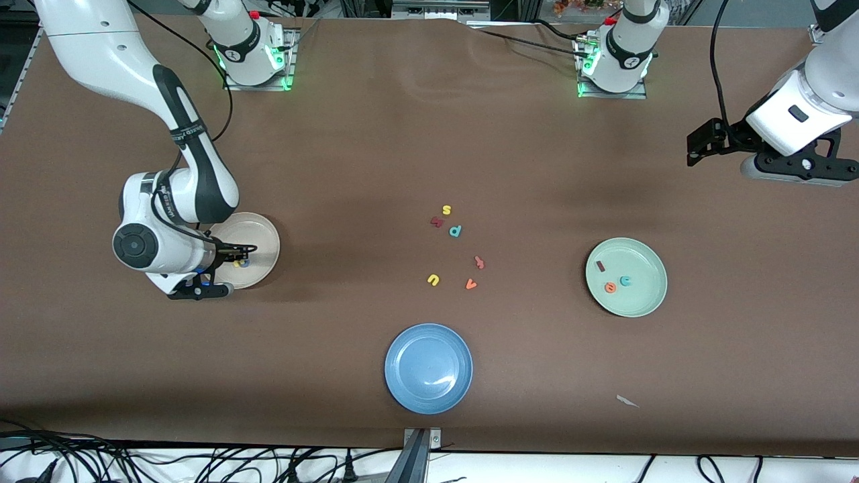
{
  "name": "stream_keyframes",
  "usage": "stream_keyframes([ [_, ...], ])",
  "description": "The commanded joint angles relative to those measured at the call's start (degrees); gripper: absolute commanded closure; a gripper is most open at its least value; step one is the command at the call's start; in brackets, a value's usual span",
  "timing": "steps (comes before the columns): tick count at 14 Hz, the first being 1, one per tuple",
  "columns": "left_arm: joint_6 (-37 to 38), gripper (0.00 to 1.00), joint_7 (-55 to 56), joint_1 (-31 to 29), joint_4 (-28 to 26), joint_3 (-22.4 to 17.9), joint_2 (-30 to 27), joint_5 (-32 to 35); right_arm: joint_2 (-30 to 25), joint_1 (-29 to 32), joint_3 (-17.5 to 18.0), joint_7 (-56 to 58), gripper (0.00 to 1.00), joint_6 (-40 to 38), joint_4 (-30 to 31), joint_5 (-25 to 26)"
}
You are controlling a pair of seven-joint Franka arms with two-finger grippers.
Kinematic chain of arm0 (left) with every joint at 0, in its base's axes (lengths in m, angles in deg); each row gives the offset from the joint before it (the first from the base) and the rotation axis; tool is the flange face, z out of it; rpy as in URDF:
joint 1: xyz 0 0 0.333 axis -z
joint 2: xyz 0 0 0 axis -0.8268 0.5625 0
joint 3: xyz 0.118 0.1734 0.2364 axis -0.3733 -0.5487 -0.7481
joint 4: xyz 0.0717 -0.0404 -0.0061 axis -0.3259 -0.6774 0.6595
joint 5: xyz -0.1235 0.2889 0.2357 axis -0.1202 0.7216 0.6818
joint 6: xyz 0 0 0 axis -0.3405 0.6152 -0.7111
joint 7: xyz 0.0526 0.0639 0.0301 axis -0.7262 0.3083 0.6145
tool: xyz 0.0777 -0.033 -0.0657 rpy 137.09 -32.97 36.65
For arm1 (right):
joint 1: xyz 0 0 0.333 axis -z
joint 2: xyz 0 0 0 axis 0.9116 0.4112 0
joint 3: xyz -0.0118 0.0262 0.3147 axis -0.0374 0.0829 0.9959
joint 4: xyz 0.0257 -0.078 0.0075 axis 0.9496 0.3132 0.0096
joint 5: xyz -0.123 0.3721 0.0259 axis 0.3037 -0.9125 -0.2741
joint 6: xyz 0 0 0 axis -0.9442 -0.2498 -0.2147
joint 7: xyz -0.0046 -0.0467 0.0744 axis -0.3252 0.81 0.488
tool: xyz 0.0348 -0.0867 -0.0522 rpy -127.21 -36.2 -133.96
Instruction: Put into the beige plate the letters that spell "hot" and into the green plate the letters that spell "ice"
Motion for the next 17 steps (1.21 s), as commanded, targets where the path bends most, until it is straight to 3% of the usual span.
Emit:
stream_keyframes([
  [1, 1.2, 0.0, 0.4, -0.1, 1.5, 0.0, 0.4, -1.0, -2.7, 0.1, 0.2, -0.3, 0.0, -3.2, -0.4, -4.7],
  [11, 1.2, 0.0, 0.8, -0.1, 1.5, 0.1, 0.4, -1.0, -5.5, -0.1, 0.2, 0.7, 0.0, -20.5, -12.8, -4.5],
  [14, 1.2, 0.0, 0.5, -0.1, 1.5, 0.1, 0.4, -1.0, -7.6, -0.1, 0.2, 0.7, 0.0, -20.7, -11.7, -4.2],
  [17, 1.2, 0.0, 0.4, -0.1, 1.5, 0.1, 0.4, -1.0, -17.9, 1.7, 0.4, 1.0, 0.0, -15.2, -1.3, -3.9],
])
